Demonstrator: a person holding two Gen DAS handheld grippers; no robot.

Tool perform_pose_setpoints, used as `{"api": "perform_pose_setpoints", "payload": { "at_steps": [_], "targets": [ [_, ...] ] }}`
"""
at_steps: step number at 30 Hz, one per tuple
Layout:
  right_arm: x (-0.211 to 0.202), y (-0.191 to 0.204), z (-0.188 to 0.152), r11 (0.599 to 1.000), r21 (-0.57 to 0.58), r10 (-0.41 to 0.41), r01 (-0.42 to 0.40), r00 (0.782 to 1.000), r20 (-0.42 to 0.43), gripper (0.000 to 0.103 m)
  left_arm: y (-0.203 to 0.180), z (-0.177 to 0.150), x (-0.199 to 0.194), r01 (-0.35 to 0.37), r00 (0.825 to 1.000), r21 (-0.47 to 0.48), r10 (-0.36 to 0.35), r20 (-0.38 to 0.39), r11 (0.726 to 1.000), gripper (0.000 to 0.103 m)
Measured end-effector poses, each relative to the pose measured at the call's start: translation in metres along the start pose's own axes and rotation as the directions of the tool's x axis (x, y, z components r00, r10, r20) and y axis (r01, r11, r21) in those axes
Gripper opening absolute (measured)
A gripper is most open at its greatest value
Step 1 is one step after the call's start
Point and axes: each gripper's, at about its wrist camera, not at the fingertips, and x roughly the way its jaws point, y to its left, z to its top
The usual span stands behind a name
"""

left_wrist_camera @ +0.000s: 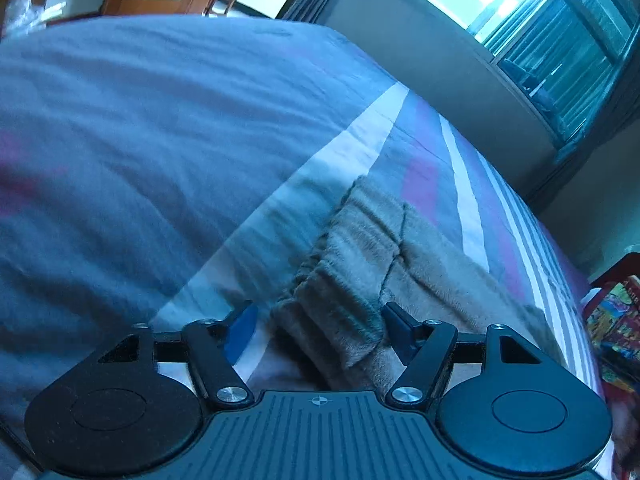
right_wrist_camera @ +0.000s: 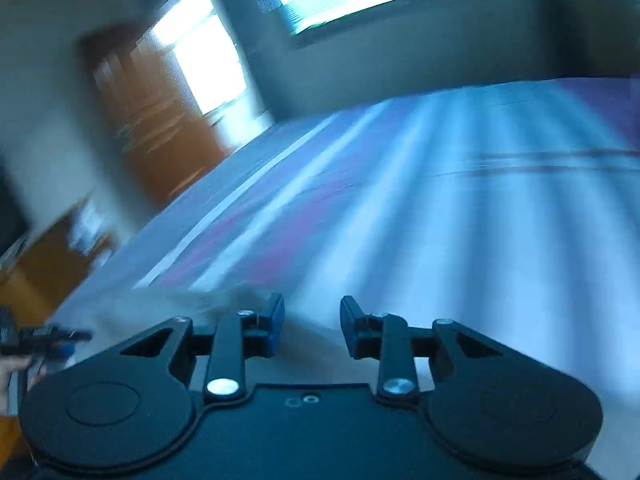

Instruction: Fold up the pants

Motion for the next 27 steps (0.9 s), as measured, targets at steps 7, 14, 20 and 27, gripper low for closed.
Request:
{"api": "perform_pose_setpoints", "payload": {
  "at_steps": [7,14,20,27],
  "targets": [
    [0.120,0.028,0.027,0.992,-0.092,0.067,-0.084,0.983,-0.170,0.042,0.006,-0.007,0.003,0.045,0.999,0.028,-0.045,-0.008,0.999,0.058],
    [0.125,0.034,0.025,0.955,-0.075,0.251,-0.287,0.917,-0.309,0.030,0.011,-0.007,0.015,0.073,0.997,0.030,-0.074,0.013,0.997,0.058],
    [0.150,0.031,0.036,0.963,-0.004,0.253,-0.270,0.906,-0.339,0.013,0.011,-0.005,0.011,0.091,0.995,0.030,-0.092,0.036,0.995,0.048],
    [0.144,0.047,0.034,0.982,-0.183,0.020,-0.056,0.981,-0.191,0.003,0.013,0.002,0.011,0.065,0.997,0.039,-0.066,0.031,0.997,0.046]
  ]
}}
